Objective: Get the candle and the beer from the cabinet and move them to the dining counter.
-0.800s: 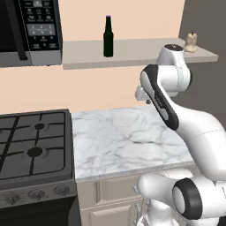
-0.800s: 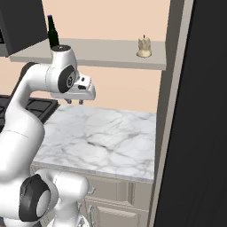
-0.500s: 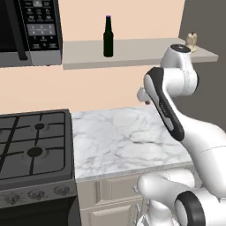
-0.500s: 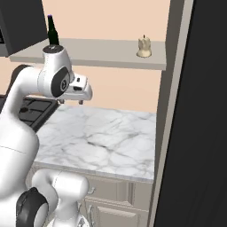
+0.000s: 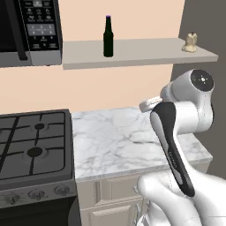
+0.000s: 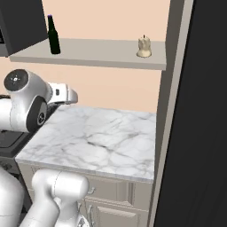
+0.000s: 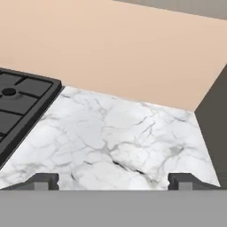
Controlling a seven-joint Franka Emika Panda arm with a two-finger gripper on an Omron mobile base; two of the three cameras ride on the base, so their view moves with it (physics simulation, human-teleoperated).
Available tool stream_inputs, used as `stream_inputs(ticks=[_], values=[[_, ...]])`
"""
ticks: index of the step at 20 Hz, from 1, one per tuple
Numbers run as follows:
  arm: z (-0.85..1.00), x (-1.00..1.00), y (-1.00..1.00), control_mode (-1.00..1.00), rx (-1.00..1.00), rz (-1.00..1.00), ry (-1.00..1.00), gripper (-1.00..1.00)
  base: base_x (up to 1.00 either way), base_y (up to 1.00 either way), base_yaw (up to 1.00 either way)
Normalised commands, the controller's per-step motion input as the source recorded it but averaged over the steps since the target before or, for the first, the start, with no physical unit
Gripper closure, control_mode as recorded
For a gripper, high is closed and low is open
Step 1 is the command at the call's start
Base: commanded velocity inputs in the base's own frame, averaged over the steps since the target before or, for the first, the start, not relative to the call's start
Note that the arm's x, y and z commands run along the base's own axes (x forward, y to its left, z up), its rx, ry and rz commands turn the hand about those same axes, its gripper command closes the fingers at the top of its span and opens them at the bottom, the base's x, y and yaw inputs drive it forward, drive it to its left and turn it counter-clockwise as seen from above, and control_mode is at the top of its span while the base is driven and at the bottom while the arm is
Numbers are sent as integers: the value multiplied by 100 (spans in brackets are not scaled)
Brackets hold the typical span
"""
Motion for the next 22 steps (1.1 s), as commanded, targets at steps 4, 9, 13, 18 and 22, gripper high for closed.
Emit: stream_inputs(ticks=[4,9,13,18,22], values=[[50,0,46,-100,0,7,-24,-100,0,0,0],[68,11,34,-100,0,6,-20,-100,0,0,0],[76,14,17,-100,0,5,-17,-100,0,0,0],[72,19,13,-100,2,7,-20,-100,0,0,0],[58,7,22,-100,2,1,-13,-100,0,0,0]])
